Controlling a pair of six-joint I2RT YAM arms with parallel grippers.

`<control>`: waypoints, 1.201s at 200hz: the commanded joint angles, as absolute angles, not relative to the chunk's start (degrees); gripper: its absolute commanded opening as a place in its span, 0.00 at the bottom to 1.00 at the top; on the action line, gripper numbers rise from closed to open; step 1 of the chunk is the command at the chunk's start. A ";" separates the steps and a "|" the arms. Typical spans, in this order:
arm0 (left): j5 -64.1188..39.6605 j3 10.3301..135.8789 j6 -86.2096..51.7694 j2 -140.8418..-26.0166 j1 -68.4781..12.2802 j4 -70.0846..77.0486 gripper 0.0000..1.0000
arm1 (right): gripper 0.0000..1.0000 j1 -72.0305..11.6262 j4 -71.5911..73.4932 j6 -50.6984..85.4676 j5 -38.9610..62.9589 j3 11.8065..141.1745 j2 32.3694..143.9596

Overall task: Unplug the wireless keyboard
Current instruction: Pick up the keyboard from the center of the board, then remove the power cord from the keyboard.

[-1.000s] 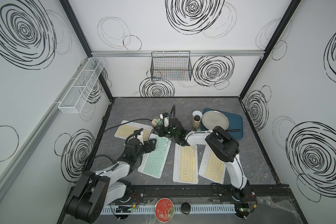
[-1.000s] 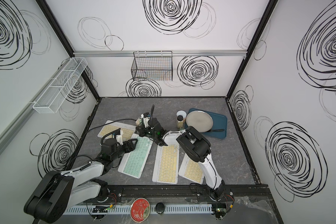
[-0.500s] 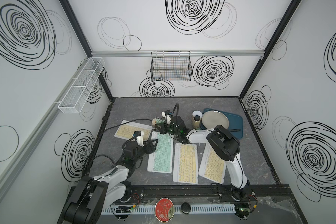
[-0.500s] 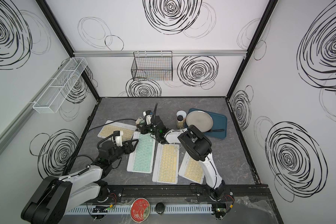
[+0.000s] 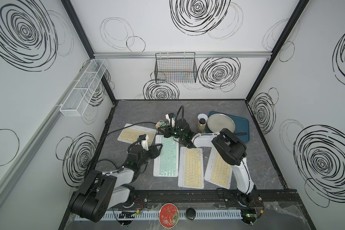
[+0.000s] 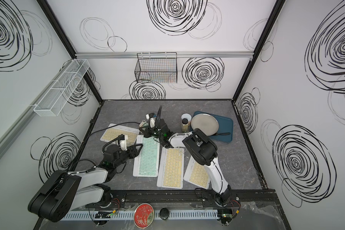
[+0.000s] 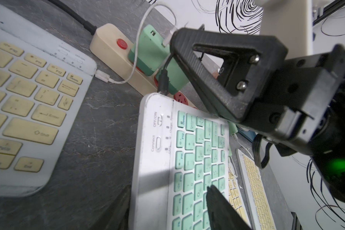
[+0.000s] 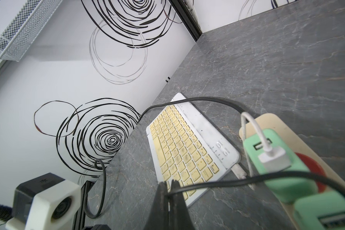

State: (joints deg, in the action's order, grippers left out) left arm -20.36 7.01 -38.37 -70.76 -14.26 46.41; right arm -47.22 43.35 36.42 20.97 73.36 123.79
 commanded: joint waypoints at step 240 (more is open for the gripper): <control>-26.51 6.77 -41.04 -65.81 -13.23 52.85 0.00 | 0.37 -45.61 72.95 43.20 31.25 60.56 121.58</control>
